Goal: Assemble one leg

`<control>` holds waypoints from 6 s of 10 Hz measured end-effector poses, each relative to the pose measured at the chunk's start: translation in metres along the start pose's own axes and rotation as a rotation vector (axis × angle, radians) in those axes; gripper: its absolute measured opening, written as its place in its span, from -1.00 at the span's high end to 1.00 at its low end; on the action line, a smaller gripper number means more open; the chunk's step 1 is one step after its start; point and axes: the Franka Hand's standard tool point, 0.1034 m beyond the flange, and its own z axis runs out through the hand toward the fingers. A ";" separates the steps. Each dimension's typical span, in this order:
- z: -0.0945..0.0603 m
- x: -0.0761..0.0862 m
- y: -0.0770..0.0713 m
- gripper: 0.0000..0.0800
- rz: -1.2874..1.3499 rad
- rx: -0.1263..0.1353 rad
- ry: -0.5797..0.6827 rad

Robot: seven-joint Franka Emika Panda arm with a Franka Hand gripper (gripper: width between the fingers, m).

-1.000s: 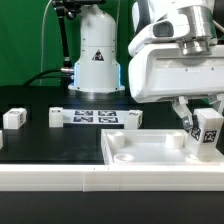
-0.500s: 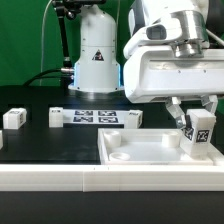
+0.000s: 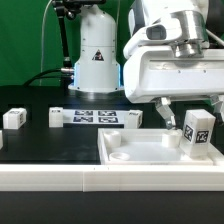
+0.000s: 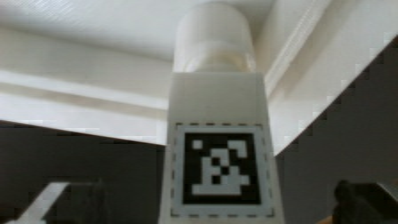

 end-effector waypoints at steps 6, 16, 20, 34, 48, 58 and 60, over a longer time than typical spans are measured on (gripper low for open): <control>-0.018 0.016 0.008 -0.62 -0.018 0.004 -0.026; -0.013 0.018 -0.006 -0.62 0.053 0.181 -0.630; -0.011 0.019 -0.005 -0.62 0.052 0.182 -0.636; 0.001 0.006 0.000 0.27 0.099 0.141 -0.608; 0.001 0.002 -0.010 -0.27 1.013 -0.135 -0.488; -0.005 0.017 -0.005 -0.62 0.073 0.034 -0.492; -0.003 0.015 -0.003 -0.62 -0.025 0.060 -0.489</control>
Offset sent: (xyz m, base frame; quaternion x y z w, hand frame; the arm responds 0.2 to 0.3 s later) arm 0.0049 -0.0159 0.0246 -0.0028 -0.0362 -0.0492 0.9981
